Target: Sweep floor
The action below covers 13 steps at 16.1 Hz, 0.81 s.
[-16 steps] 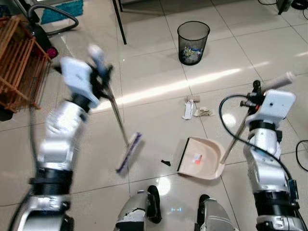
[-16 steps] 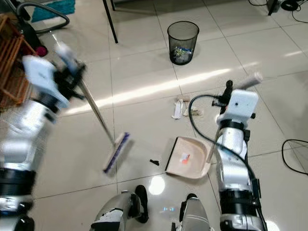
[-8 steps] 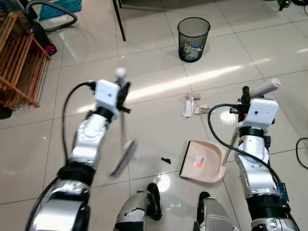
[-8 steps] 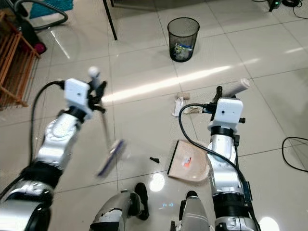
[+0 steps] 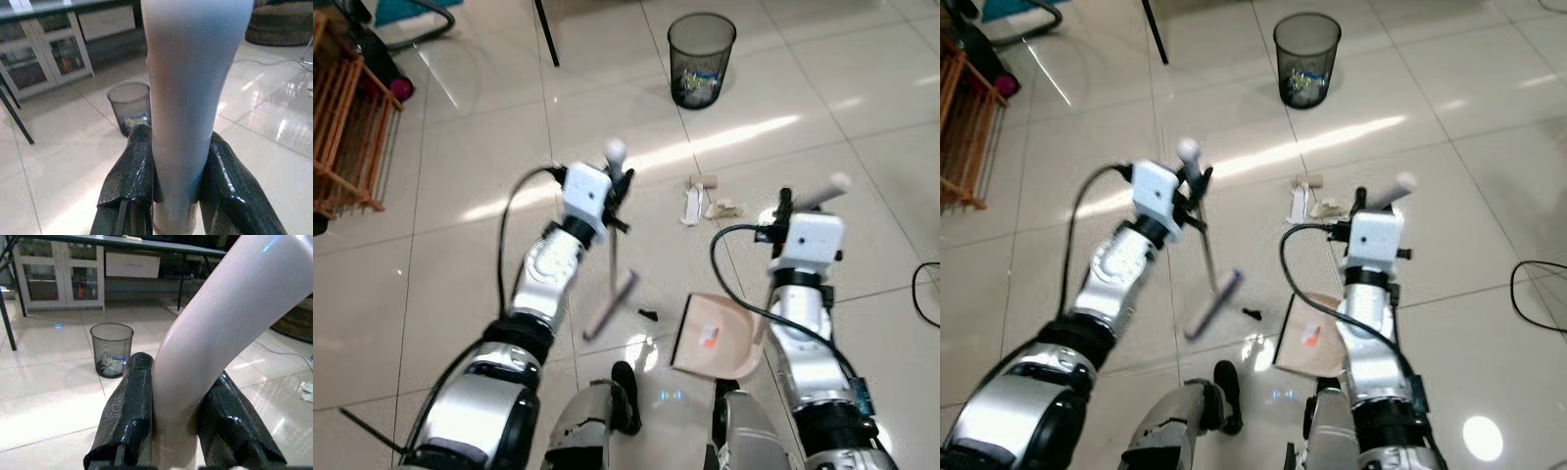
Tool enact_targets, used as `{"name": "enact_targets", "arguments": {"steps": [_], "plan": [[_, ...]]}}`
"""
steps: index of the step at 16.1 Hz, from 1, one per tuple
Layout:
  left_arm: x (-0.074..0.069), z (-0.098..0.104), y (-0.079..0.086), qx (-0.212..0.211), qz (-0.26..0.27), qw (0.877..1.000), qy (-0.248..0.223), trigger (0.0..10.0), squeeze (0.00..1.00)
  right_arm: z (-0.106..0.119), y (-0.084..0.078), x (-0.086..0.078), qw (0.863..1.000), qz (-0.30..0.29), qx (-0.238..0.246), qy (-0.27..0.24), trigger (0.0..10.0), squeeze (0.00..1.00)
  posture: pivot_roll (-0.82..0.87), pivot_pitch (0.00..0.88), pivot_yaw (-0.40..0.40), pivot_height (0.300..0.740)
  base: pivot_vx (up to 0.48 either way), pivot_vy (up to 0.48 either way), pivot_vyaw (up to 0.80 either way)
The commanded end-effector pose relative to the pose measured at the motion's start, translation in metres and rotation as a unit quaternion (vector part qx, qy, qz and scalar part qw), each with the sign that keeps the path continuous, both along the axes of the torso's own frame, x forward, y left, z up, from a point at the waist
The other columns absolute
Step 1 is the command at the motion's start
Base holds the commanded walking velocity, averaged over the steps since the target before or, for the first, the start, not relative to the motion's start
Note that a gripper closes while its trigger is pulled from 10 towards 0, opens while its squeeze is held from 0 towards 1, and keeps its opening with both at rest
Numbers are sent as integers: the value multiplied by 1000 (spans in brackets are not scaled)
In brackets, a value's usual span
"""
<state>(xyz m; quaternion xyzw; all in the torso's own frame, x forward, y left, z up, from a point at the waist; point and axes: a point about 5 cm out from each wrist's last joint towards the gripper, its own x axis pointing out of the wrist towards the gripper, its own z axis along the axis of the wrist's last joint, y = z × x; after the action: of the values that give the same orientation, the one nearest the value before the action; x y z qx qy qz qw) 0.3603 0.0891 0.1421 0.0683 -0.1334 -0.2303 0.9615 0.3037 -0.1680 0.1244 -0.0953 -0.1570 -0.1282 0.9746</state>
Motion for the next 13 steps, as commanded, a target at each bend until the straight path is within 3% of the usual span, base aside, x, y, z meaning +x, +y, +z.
{"name": "enact_targets", "arguments": {"steps": [1,6,13], "plan": [[1,1,2,15,3,1000,-12,10000,0,-4,8,-1,1000,10,-6,1,10000,0,25,405,175,740,0,0,0],[3,4,0,1,21,1000,-18,10000,0,-5,15,-8,1000,0,9,-18,10000,0,27,410,175,740,0,0,0],[5,9,-16,-32,11,999,-15,10000,0,-4,21,-19,999,3,18,-51,10000,0,25,419,179,740,0,0,0]]}}
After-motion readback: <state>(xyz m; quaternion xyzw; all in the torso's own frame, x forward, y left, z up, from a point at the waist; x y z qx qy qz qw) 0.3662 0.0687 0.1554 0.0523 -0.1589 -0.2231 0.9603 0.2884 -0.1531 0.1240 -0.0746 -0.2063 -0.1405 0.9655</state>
